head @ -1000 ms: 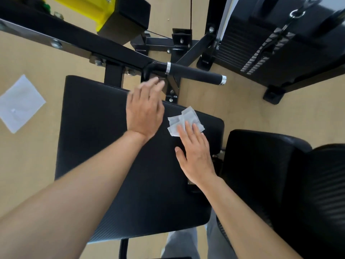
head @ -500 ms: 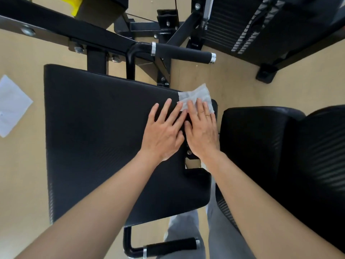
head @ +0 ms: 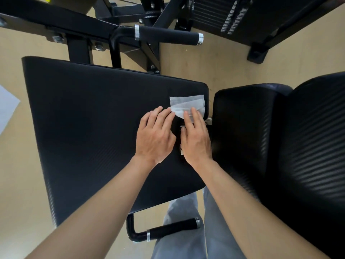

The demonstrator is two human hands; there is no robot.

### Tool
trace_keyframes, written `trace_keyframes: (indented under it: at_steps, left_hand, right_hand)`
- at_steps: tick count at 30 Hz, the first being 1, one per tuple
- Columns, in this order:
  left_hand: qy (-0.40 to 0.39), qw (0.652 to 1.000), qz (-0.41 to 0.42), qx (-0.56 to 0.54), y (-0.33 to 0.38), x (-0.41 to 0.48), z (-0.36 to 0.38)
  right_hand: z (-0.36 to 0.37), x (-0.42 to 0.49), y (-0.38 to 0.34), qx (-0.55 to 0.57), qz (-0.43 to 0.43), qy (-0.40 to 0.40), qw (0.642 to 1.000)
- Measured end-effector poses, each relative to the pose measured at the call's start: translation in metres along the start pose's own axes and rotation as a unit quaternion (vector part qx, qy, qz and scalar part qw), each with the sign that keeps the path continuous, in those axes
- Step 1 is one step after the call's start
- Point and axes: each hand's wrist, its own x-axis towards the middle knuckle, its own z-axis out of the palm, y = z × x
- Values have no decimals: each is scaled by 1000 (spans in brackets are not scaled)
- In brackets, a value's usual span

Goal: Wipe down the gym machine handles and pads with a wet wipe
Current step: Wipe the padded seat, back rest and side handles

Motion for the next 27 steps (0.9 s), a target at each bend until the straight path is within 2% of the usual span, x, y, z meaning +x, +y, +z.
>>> trace_keyframes:
  at_steps: [3, 7, 13, 21, 27]
  left_hand:
    - [-36, 996, 80, 3, -1, 16, 4]
    - [-96, 988, 100, 68, -2, 45, 5]
    - [-108, 985, 72, 118, -11, 64, -1]
    - [-67, 996, -8, 63, -1, -4, -2]
    - [-83, 991, -53, 89, 4, -47, -1]
  right_hand:
    - [-2, 19, 6, 29, -3, 14, 999]
    - [-9, 50, 10, 69, 21, 36, 997]
    - [-13, 73, 6, 48, 19, 37, 998]
    - [-6, 5, -1, 21, -34, -5, 999]
    - [-1, -9, -2, 11, -87, -27, 996]
